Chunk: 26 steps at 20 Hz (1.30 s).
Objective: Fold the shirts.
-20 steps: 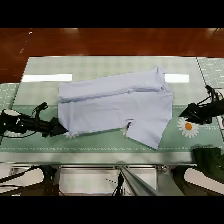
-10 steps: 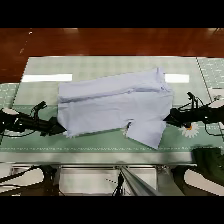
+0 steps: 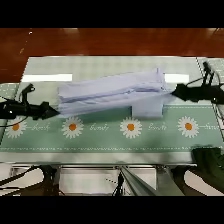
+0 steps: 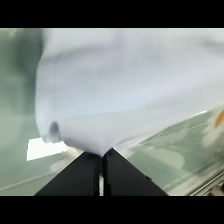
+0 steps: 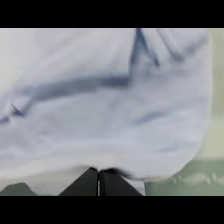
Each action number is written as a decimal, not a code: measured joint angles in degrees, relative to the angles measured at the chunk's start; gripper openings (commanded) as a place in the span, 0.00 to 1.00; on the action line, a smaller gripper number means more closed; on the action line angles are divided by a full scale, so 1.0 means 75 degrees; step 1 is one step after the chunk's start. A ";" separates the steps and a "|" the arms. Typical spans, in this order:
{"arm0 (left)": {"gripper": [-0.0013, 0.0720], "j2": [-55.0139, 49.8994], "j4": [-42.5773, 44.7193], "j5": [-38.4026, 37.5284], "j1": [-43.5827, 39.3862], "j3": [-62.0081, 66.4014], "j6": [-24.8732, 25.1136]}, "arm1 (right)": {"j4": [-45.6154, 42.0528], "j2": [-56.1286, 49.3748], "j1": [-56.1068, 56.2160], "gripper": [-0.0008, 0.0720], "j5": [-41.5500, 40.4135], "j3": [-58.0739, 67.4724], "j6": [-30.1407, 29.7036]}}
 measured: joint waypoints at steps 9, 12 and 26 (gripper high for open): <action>0.05 -0.0557 -0.0828 0.1492 -0.0621 0.2075 -0.0105 | 0.0259 -0.2649 0.1212 0.04 -0.2066 0.2999 0.0096; 0.05 -0.1338 -0.0871 0.1804 -0.0807 0.2693 -0.0160 | 0.0280 -0.3518 0.1294 0.04 -0.2311 0.3631 0.0143; 0.70 -0.3241 -0.0458 0.1556 -0.0880 0.3756 -0.0219 | -0.0029 -0.4599 0.1102 0.61 -0.2719 0.4095 0.0219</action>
